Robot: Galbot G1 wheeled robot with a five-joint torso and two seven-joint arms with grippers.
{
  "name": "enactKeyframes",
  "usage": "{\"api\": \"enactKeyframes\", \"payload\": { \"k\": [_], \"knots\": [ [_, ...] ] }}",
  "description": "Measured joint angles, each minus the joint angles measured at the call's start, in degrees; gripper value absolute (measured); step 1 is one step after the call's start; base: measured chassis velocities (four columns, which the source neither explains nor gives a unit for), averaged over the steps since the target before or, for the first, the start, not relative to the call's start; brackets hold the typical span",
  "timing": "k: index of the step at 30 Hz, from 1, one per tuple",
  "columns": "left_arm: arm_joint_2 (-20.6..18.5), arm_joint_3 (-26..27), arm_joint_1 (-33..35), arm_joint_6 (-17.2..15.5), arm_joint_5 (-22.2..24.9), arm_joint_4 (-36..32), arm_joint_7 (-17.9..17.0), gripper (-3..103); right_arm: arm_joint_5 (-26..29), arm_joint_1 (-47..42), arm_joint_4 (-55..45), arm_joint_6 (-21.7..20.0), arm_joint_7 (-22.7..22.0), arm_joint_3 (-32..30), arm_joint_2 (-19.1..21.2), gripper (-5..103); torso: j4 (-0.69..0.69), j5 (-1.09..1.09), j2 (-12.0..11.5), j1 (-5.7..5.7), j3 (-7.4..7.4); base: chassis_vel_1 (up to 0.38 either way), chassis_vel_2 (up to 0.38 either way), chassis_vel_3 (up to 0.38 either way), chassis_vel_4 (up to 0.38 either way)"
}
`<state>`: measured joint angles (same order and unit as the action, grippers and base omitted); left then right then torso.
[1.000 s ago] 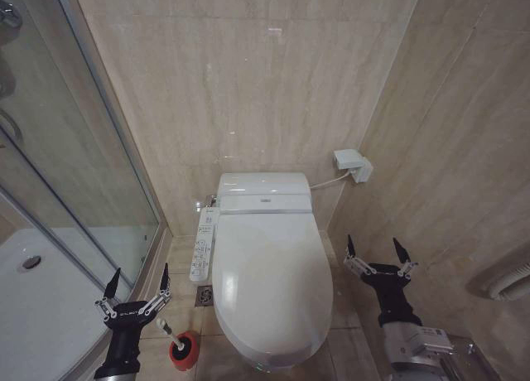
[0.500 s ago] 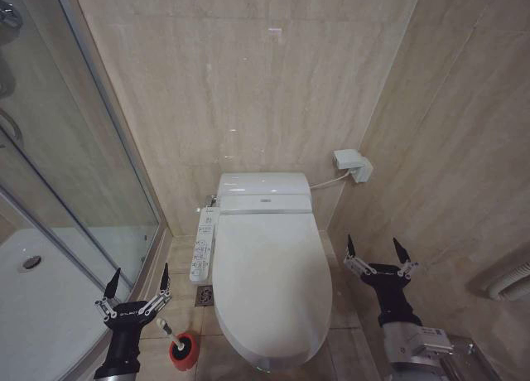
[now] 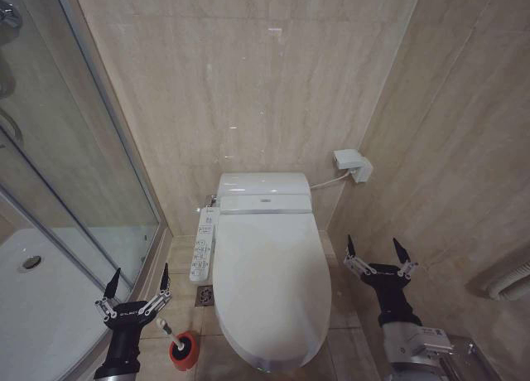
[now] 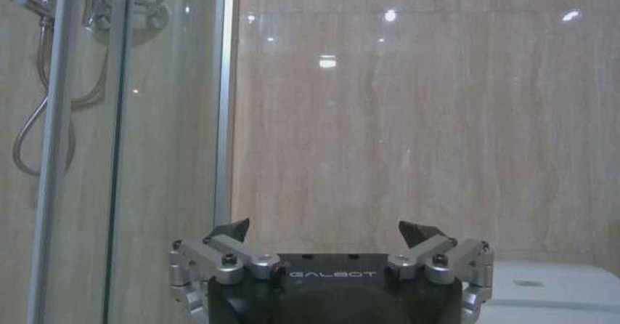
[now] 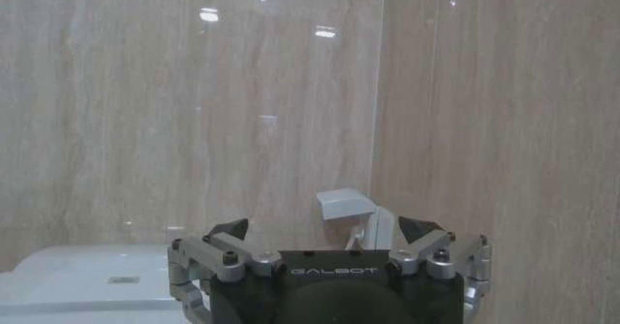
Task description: Open the toilet lid, clean the toilet bowl with a toilet brush, close the toilet lid, and flush.
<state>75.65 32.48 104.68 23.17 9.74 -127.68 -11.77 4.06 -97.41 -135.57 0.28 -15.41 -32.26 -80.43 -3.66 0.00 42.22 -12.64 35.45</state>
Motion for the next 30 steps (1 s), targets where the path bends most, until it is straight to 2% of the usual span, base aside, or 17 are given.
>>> {"api": "enactKeyframes", "payload": {
  "k": [2, 5, 6, 7, 10, 11, 14, 15, 18, 19, 21, 22, 27, 30],
  "knots": [
    [0.0, 0.0, -0.1, -0.2, 0.0, 0.0, 0.0, 100, 0.0, 0.0, 0.0, 0.0, 0.0, 0.0, 0.0, 100, 0.0, 0.0, 0.0, 0.0, 0.0, 0.0, 0.0, 0.0, 0.0],
    [-0.2, -0.2, -1.8, -3.3, 0.1, 0.4, -0.1, 100, 0.0, 0.0, 0.0, 0.0, 0.0, 0.0, 0.0, 100, 0.0, 0.0, 0.0, 0.0, 0.0, 0.0, 0.0, 0.0, 0.0],
    [-0.2, -0.2, -1.8, -3.3, 0.1, 0.4, -0.1, 100, 0.0, 0.0, 0.0, 0.0, 0.0, 0.0, 0.0, 100, 0.0, 0.0, 0.0, 0.0, 0.0, 0.0, 0.0, 0.0, 0.0],
    [-0.2, -0.3, -2.6, -4.7, 0.1, 0.7, -0.2, 100, 0.0, 0.0, 0.0, 0.0, 0.0, 0.0, 0.0, 100, 0.0, 0.0, 0.0, 0.0, 0.0, 0.0, 0.0, 0.0, 0.0],
    [-0.6, -0.9, -6.4, -11.7, 0.4, 1.8, -0.7, 100, 0.0, 0.0, 0.0, 0.0, 0.0, 0.0, 0.0, 100, -0.01, 0.0, 0.0, 0.0, 0.0, 0.0, 0.0, 0.0, 0.0],
    [-0.6, -0.9, -6.4, -11.7, 0.4, 1.8, -0.7, 100, 0.0, 0.0, 0.0, 0.0, 0.0, 0.0, 0.0, 100, -0.01, 0.0, 0.0, 0.0, 0.0, 0.0, 0.0, 0.0, 0.0],
    [-0.9, -1.3, -9.8, -17.8, 0.7, 2.7, -1.1, 100, 0.0, 0.0, 0.0, 0.0, 0.0, 0.0, 0.0, 100, 0.0, 0.0, 0.0, 0.0, 0.0, 0.0, 0.0, 0.0, 0.0],
    [-0.9, -1.3, -9.8, -17.8, 0.7, 2.7, -1.1, 100, 0.0, 0.0, 0.0, 0.0, 0.0, 0.0, 0.0, 100, 0.0, 0.0, 0.0, 0.0, 0.0, 0.0, 0.0, 0.0, 0.0],
    [-1.3, -1.8, -13.3, -24.2, 1.0, 3.8, -1.5, 100, 0.0, 0.0, 0.0, 0.0, 0.0, 0.0, 0.0, 100, 0.0, 0.0, 0.0, 0.0, 0.0, 0.0, 0.0, 0.0, 0.0],
    [-1.3, -1.8, -13.3, -24.2, 1.0, 3.8, -1.5, 100, 0.0, 0.0, 0.0, 0.0, 0.0, 0.0, 0.0, 100, 0.0, 0.0, 0.0, 0.0, 0.0, 0.0, 0.0, 0.0, 0.0],
    [-2.1, -1.1, -13.9, -26.3, 1.2, 2.4, -1.7, 100, 0.0, 0.0, 0.0, 0.0, 0.0, 0.0, 0.0, 100, -0.02, -0.04, 0.0, -0.01, 0.01, 0.0, 0.0, 0.0, 0.0],
    [-2.6, -0.5, -14.0, -26.5, 1.1, 0.9, -2.0, 100, 0.0, 0.0, 0.0, 0.0, 0.0, 0.0, 0.0, 100, -0.02, 0.03, 0.0, -0.01, 0.0, 0.0, 0.0, 0.0, 0.0],
    [-3.5, 1.0, -13.1, -26.1, -1.0, -3.7, -2.9, 100, 0.0, 0.0, 0.0, 0.0, 0.0, 0.0, 0.0, 100, 0.02, 0.01, 0.0, 0.0, 0.0, 0.0, 0.0, 0.0, 0.0],
    [-3.8, 1.3, -12.8, -26.5, -1.1, -5.8, -3.2, 100, 0.0, 0.0, 0.0, 0.0, 0.0, 0.0, 0.0, 100, -0.01, 0.0, 0.0, 0.0, 0.0, 0.0, 0.0, 0.0, 0.0]
  ]
}}
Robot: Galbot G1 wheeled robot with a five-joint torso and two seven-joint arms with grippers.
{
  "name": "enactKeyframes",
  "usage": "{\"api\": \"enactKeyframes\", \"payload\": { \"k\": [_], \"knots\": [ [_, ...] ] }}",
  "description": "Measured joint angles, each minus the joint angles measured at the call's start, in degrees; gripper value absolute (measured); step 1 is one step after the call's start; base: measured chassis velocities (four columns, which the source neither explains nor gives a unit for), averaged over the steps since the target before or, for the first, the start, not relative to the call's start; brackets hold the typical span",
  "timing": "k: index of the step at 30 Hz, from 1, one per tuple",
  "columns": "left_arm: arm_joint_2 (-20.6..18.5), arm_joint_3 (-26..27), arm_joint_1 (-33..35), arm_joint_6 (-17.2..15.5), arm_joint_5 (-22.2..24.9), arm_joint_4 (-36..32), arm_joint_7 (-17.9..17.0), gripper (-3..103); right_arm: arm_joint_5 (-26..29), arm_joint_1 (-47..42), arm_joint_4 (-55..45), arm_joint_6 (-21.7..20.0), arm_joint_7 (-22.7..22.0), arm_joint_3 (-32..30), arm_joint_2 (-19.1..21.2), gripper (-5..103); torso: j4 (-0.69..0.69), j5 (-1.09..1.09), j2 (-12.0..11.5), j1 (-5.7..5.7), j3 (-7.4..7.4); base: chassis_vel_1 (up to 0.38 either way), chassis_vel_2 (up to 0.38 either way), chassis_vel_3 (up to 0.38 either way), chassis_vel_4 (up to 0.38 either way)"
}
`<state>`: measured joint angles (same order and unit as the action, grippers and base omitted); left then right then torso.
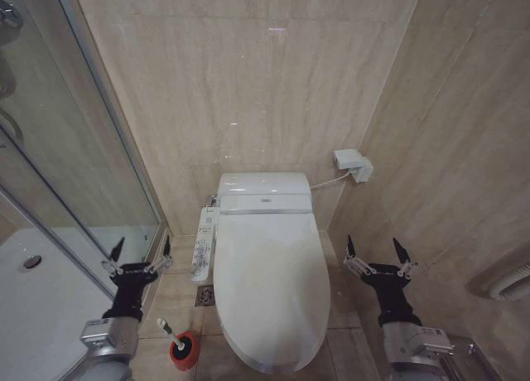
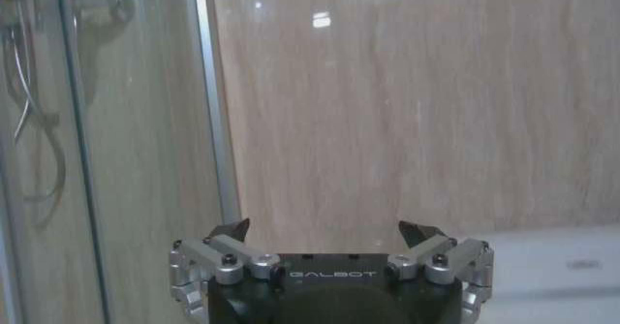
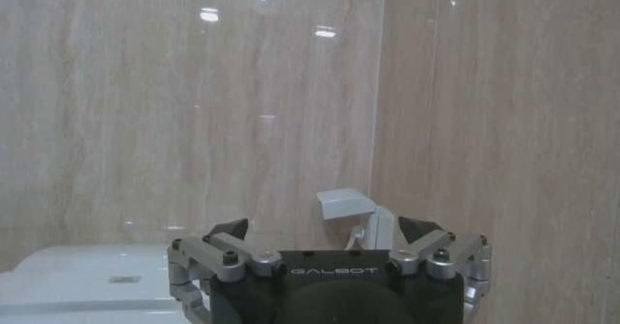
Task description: Open the toilet lid, clean the toilet bowl with a toilet brush, close the toilet lid, and flush.
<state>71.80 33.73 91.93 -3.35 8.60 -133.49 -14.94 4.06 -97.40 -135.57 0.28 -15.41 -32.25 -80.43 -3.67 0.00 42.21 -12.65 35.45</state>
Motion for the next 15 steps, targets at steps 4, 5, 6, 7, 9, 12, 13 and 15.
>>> {"api": "enactKeyframes", "payload": {
  "k": [4, 5, 6, 7, 9, 12, 13, 15],
  "knots": [
    [-0.3, 0.2, 0.5, -0.2, 0.0, -1.4, -0.4, 100, 0.0, 0.0, 0.0, 0.0, 0.0, 0.0, 0.0, 100, 0.01, -0.01, 0.0, 0.0, 0.0, 0.0, 0.0, 0.0, 0.0],
    [-0.2, 0.1, 0.3, 0.1, 0.0, -1.0, -0.5, 100, 0.0, 0.0, 0.0, 0.0, 0.0, 0.0, 0.0, 100, 0.01, 0.0, 0.0, 0.0, 0.0, 0.0, 0.0, 0.0, 0.0],
    [-0.2, 0.1, 0.1, 0.6, 0.1, -0.2, -0.6, 100, 0.0, 0.0, 0.0, 0.0, 0.0, 0.0, 0.0, 100, 0.01, 0.0, 0.0, 0.0, 0.0, 0.0, 0.0, 0.0, 0.0],
    [-0.2, 0.1, -0.3, 1.3, 0.3, 1.2, -0.7, 100, 0.0, 0.0, 0.0, 0.0, 0.0, 0.0, 0.0, 100, 0.0, 0.0, 0.0, 0.0, 0.0, 0.0, 0.0, 0.0, 0.0],
    [-0.3, 0.1, -0.6, 1.6, 0.6, 2.2, -0.7, 100, 0.0, 0.0, 0.0, 0.0, 0.0, 0.0, 0.0, 100, 0.01, -0.01, 0.0, 0.0, 0.0, 0.0, 0.0, 0.0, 0.0],
    [-0.6, -0.1, -2.2, 3.6, 1.3, 7.1, -1.0, 100, 0.0, 0.0, 0.0, 0.0, 0.0, 0.0, 0.0, 100, -0.01, -0.01, 0.0, 0.0, 0.0, 0.0, 0.0, 0.0, 0.0],
    [-0.6, -0.2, -2.5, 3.9, 1.4, 8.0, -1.0, 100, 0.0, 0.0, 0.0, 0.0, 0.0, 0.0, 0.0, 100, 0.01, -0.01, 0.0, 0.0, 0.0, 0.0, 0.0, 0.0, 0.0],
    [-0.4, -0.6, -3.0, 4.2, 1.4, 8.7, -1.0, 100, 0.0, 0.0, 0.0, 0.0, 0.0, 0.0, 0.0, 100, 0.0, -0.01, 0.0, 0.0, 0.0, 0.0, 0.0, 0.0, 0.0]
  ]
}}
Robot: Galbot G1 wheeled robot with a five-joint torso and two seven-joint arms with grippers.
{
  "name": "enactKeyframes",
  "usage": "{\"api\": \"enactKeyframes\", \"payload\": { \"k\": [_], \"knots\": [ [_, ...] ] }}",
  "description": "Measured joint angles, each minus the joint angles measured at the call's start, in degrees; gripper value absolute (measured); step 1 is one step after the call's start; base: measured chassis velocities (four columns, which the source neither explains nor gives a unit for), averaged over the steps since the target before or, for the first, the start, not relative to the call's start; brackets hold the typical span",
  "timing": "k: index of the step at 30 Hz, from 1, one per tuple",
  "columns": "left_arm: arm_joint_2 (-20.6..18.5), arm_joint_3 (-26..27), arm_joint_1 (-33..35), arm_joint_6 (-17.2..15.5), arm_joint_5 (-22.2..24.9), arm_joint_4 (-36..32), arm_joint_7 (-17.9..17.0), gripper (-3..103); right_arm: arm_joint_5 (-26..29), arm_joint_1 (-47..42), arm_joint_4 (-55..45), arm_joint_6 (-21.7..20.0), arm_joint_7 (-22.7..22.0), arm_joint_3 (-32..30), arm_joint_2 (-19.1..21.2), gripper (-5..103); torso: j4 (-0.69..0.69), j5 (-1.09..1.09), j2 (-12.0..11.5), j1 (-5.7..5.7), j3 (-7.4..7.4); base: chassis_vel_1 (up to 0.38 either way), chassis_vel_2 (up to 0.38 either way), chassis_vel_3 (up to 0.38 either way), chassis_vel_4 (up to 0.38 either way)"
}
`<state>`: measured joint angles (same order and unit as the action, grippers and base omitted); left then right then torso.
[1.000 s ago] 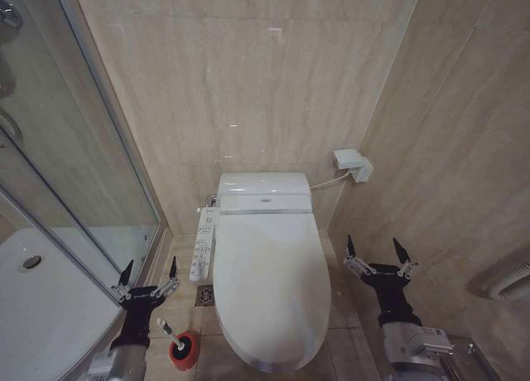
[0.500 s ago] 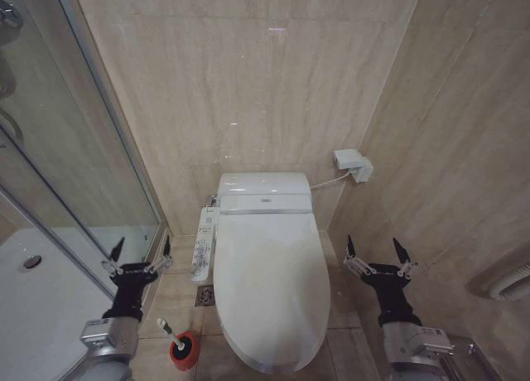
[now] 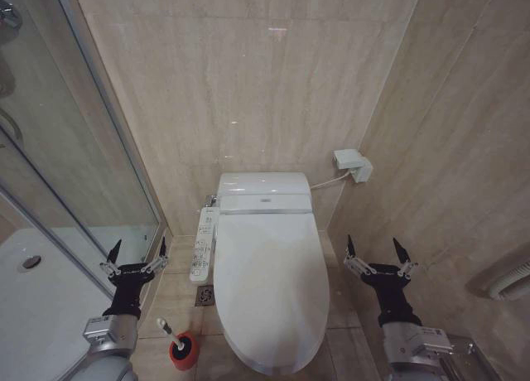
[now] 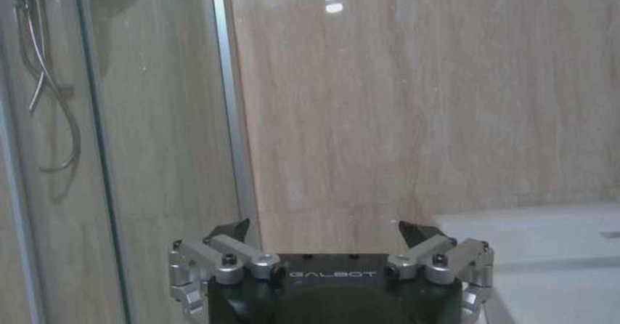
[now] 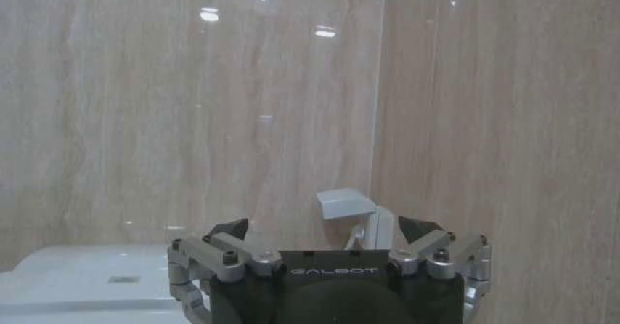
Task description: Open the toilet lid, clean the toilet bowl with a toilet brush, close the toilet lid, and flush.
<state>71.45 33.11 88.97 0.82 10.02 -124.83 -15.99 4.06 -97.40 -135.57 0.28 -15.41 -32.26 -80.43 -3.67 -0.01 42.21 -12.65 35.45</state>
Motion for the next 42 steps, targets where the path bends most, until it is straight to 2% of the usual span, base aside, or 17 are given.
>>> {"api": "enactKeyframes", "payload": {
  "k": [15, 29, 42],
  "knots": [
    [0.4, -1.7, -4.5, 0.8, 0.4, 4.5, 0.2, 100, 0.0, 0.0, 0.0, 0.0, 0.0, 0.0, 0.0, 100, 0.0, 0.01, 0.0, 0.0, 0.0, 0.0, 0.0, 0.0, 0.0],
    [0.0, -1.9, -6.0, 1.1, 0.6, 6.3, 0.2, 100, 0.0, 0.0, 0.0, 0.0, 0.0, 0.0, 0.0, 100, 0.0, 0.01, 0.0, 0.02, -0.01, -0.003, 0.002, 0.002, -0.004],
    [0.5, -2.9, -7.3, 1.3, 0.4, 8.0, 0.4, 100, 0.0, 0.0, 0.0, 0.0, 0.0, 0.0, 0.0, 100, 0.01, 0.01, 0.0, -0.05, 0.02, -0.138, 0.147, 0.144, -0.145]
  ]
}}
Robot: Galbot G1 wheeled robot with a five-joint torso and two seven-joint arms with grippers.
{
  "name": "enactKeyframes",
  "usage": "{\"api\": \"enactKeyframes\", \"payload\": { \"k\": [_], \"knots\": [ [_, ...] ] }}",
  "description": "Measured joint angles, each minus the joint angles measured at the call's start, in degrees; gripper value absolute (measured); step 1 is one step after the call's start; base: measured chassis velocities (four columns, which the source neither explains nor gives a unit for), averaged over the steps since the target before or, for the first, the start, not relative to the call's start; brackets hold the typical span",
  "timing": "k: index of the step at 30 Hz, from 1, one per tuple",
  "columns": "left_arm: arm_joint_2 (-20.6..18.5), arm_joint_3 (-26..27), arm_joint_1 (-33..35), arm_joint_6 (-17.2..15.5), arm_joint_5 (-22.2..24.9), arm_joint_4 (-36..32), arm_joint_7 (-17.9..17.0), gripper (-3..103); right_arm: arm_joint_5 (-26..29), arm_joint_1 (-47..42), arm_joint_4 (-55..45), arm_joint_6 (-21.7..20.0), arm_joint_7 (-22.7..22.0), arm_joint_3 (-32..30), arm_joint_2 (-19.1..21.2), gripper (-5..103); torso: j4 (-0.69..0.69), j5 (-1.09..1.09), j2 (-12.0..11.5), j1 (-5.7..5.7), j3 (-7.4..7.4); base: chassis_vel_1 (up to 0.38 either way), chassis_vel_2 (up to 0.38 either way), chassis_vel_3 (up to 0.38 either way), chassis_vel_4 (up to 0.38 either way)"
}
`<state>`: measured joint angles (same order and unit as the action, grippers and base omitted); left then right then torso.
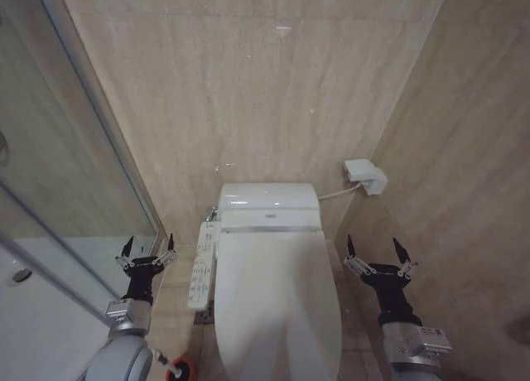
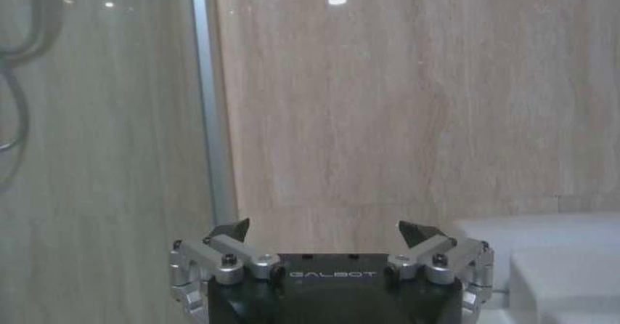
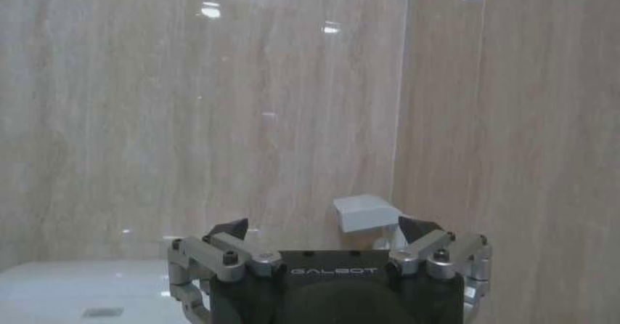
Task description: Open the toilet lid, clean the toilet bowl with a toilet brush, close the toilet lid, and flush.
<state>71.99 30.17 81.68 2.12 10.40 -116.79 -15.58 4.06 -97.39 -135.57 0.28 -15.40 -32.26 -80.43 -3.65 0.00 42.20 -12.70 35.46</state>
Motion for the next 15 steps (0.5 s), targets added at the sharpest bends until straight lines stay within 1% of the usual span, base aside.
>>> {"api": "enactKeyframes", "payload": {
  "k": [3, 5, 10, 15],
  "knots": [
    [0.2, -0.2, -0.2, 0.1, -0.1, 0.3, 0.1, 100, 0.0, 0.0, 0.0, 0.0, 0.0, 0.0, 0.0, 100, -0.04, 0.0, 0.0, 0.01, 0.0, -0.047, 0.034, 0.051, -0.071],
    [0.2, -0.3, -0.2, 0.3, -0.2, 0.4, 0.1, 100, 0.0, 0.0, 0.0, 0.0, 0.0, 0.0, 0.0, 100, -0.02, 0.01, 0.0, 0.05, -0.01, 0.0, 0.0, 0.0, 0.0],
    [0.4, -0.4, -0.2, 0.6, -0.5, 0.6, 0.3, 100, 0.0, 0.0, 0.0, 0.0, 0.0, 0.0, 0.0, 100, -0.01, 0.01, 0.0, 0.09, -0.03, 0.069, -0.043, -0.022, 0.041],
    [0.9, -0.6, -0.1, 1.2, -1.1, 0.8, 0.9, 100, 0.0, 0.0, 0.0, 0.0, 0.0, 0.0, 0.0, 100, -0.01, 0.0, 0.0, 0.08, -0.03, 0.0, 0.0, 0.0, 0.0]
  ]
}}
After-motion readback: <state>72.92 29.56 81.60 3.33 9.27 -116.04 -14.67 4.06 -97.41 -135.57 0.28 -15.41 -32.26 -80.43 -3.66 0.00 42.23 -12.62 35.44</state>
